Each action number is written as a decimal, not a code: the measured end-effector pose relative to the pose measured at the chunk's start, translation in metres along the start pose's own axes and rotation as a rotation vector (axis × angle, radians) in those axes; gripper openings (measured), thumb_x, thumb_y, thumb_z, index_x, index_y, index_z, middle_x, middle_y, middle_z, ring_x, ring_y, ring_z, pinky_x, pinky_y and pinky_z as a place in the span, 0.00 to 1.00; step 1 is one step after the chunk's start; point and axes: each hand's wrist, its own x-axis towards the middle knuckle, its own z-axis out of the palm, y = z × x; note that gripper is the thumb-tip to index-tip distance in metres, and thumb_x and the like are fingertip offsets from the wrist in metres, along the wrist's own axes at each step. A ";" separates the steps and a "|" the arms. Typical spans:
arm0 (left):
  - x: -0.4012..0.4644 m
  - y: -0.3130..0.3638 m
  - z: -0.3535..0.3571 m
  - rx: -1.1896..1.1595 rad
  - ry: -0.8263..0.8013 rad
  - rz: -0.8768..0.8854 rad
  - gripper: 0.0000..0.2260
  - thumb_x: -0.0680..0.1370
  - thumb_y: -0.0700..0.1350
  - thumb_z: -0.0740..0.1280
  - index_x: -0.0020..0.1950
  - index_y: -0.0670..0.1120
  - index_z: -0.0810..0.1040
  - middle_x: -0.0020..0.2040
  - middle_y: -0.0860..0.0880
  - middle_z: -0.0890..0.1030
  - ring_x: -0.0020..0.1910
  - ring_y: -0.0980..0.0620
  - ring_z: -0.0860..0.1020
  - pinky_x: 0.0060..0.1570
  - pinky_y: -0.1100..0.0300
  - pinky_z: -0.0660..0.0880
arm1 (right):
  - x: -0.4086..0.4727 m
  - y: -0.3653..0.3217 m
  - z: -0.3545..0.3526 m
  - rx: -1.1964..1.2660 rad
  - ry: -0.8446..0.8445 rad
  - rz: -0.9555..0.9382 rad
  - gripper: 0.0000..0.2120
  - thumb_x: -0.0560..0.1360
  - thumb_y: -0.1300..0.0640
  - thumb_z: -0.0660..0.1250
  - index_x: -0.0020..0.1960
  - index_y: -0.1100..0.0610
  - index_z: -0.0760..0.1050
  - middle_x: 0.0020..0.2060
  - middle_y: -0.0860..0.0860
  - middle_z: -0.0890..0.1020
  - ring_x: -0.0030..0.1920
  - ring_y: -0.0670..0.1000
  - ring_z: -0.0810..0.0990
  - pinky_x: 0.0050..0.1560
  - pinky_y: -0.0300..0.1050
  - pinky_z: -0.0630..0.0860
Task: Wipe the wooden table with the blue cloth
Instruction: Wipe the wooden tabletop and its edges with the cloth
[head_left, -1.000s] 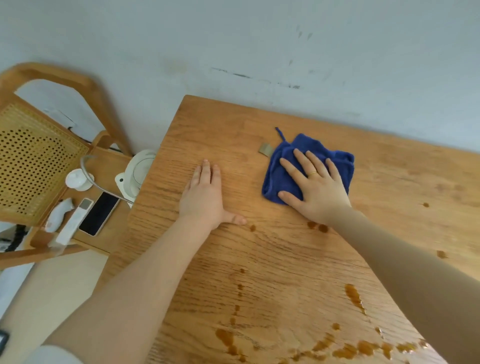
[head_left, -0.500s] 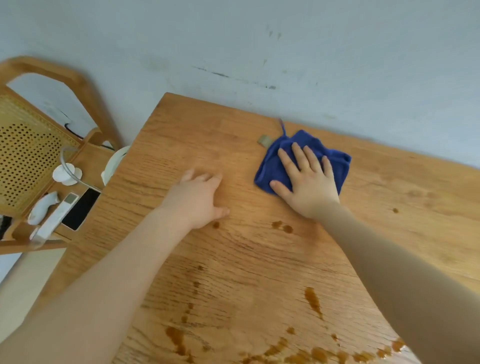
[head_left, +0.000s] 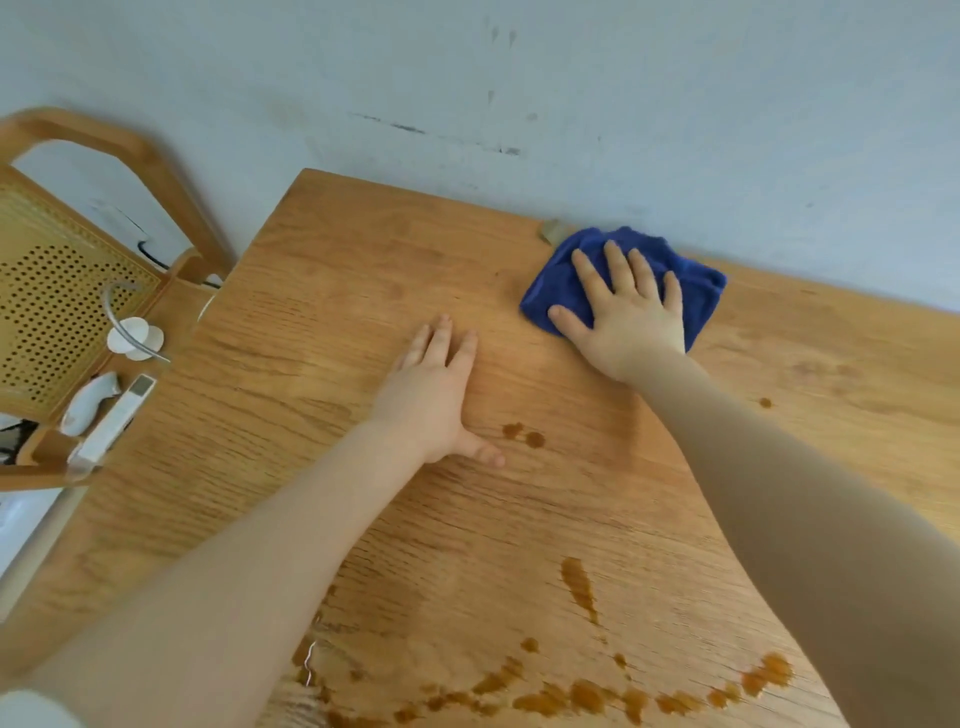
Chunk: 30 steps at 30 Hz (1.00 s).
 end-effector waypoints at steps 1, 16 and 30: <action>0.001 -0.001 0.001 -0.012 0.013 -0.002 0.60 0.59 0.68 0.72 0.76 0.50 0.36 0.76 0.47 0.34 0.75 0.48 0.37 0.75 0.51 0.45 | -0.016 -0.004 0.004 -0.002 0.003 -0.028 0.33 0.75 0.33 0.47 0.76 0.42 0.43 0.77 0.50 0.45 0.76 0.54 0.43 0.72 0.60 0.41; 0.005 -0.002 0.002 0.033 0.011 -0.014 0.60 0.58 0.70 0.71 0.76 0.52 0.36 0.76 0.49 0.34 0.76 0.48 0.39 0.73 0.50 0.50 | 0.017 0.022 -0.003 -0.061 0.002 -0.027 0.32 0.76 0.34 0.48 0.76 0.43 0.45 0.77 0.50 0.47 0.76 0.54 0.45 0.73 0.58 0.42; 0.007 -0.004 0.001 0.059 0.050 0.031 0.60 0.58 0.71 0.70 0.76 0.49 0.38 0.77 0.45 0.37 0.76 0.45 0.40 0.74 0.50 0.46 | 0.005 0.030 0.001 0.020 0.070 0.077 0.33 0.72 0.31 0.50 0.74 0.41 0.53 0.76 0.49 0.54 0.76 0.54 0.49 0.73 0.58 0.45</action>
